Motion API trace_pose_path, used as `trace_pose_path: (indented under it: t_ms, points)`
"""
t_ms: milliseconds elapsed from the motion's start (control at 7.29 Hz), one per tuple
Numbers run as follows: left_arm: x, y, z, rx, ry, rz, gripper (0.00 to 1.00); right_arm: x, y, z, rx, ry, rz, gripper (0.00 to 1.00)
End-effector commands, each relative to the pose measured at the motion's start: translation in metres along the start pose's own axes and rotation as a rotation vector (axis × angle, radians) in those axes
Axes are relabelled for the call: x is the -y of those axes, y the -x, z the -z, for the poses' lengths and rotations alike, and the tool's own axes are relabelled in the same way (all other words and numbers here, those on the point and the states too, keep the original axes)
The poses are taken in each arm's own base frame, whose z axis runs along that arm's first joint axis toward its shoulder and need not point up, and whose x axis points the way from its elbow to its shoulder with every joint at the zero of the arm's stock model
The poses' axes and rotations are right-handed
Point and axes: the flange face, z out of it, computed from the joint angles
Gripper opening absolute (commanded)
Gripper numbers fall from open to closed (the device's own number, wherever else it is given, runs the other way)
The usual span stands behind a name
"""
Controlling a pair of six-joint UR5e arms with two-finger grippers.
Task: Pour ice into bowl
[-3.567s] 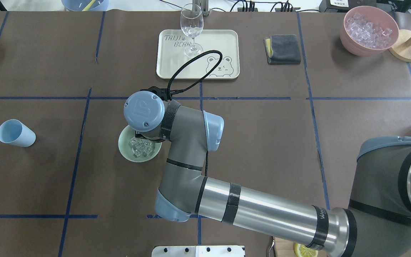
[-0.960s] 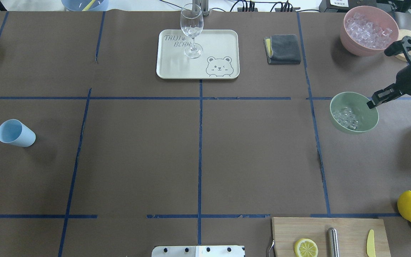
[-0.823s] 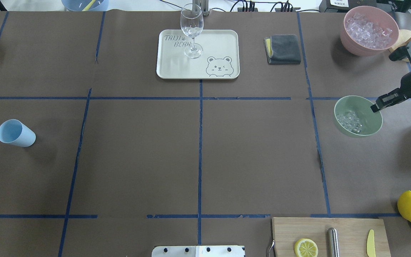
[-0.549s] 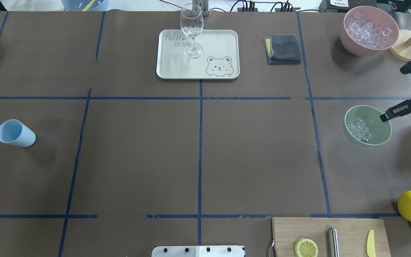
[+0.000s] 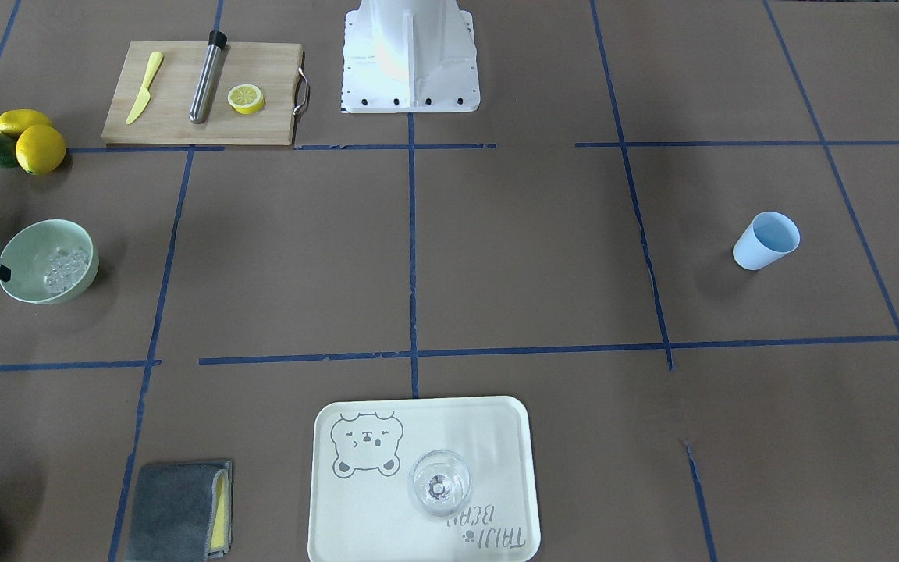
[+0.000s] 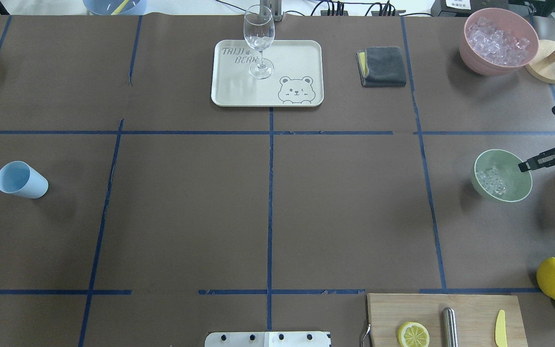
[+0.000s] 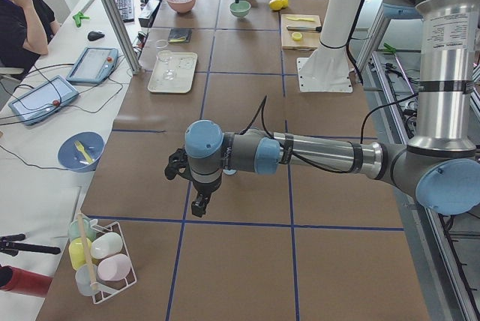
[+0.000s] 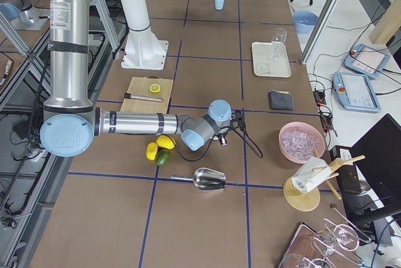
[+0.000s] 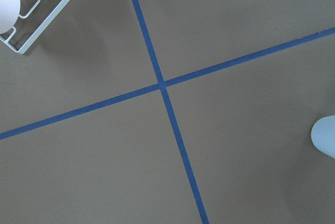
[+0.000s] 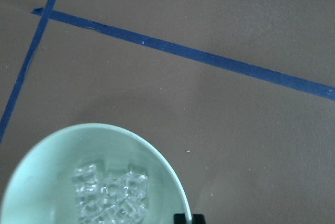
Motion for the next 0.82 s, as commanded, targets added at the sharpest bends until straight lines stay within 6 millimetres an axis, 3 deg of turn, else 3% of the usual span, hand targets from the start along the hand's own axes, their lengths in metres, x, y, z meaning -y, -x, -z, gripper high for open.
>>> trace_pose_path:
  t_ms: [0,137,412,686]
  points:
    - [0.000,0.000,0.000,0.000,0.000,0.000,1.00,0.010,0.006,0.003,-0.013,-0.028,0.021,1.00]
    - [0.000,0.000,0.000,0.000,0.000,0.000,1.00,0.016,0.007,0.009,-0.030,-0.044,0.022,1.00]
    - [-0.002,0.001,-0.001,0.000,0.002,0.004,1.00,0.034,-0.035,0.055,-0.102,-0.076,-0.023,1.00]
    - [-0.007,0.003,-0.003,0.000,0.008,0.009,1.00,0.024,-0.109,0.124,-0.198,-0.068,-0.021,1.00]
